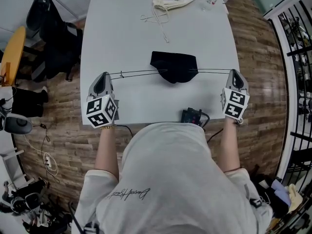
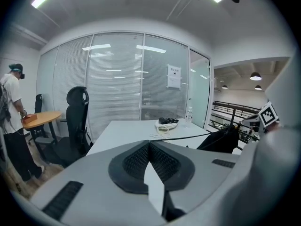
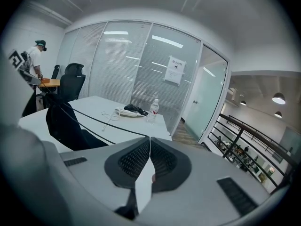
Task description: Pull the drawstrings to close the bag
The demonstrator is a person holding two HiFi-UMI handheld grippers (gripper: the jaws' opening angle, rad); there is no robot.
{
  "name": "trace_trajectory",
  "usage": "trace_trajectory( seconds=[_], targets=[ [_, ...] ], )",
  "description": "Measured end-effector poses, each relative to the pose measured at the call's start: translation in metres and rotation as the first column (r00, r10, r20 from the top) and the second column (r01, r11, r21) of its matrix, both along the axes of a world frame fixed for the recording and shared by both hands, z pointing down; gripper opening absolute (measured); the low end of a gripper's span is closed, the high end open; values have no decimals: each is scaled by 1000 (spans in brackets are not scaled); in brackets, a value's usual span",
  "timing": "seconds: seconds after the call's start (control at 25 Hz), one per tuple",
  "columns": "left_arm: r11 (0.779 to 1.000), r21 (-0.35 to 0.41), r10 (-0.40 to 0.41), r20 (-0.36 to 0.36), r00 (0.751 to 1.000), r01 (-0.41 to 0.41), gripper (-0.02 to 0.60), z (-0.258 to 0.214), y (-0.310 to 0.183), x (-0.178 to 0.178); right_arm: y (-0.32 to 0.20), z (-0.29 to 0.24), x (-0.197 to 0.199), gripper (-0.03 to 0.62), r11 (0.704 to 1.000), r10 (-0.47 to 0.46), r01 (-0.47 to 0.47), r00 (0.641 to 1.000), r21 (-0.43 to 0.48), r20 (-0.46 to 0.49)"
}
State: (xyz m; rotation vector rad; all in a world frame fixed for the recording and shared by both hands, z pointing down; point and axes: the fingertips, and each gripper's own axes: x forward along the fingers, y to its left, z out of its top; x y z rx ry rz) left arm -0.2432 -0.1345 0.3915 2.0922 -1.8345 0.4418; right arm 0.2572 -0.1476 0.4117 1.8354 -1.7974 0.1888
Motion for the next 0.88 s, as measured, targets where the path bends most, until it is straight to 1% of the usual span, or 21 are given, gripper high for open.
trace_trajectory(
  seconds=[0.36, 0.44, 0.56, 0.76, 0.88],
  targets=[
    [999, -10, 37, 24, 999, -37, 11, 6, 2, 9, 5, 9, 2, 23, 999, 13, -11, 999, -36, 45],
    [999, -12, 39, 20, 999, -39, 11, 7, 3, 10, 5, 8, 1, 23, 999, 11, -10, 999, -37, 50],
    [998, -14, 62, 28, 998, -62, 11, 7, 3, 16, 5, 6, 2, 23, 999, 17, -15, 998, -35, 60],
    [994, -28, 107, -21, 994, -108, 11, 9, 8, 35, 9, 4, -3, 23, 1000, 5, -2, 993, -25, 120],
    [989, -23, 145, -32, 989, -146, 11, 7, 9, 47, 8, -2, -16, 23, 1000, -25, 27, 987, -11, 159]
  ],
)
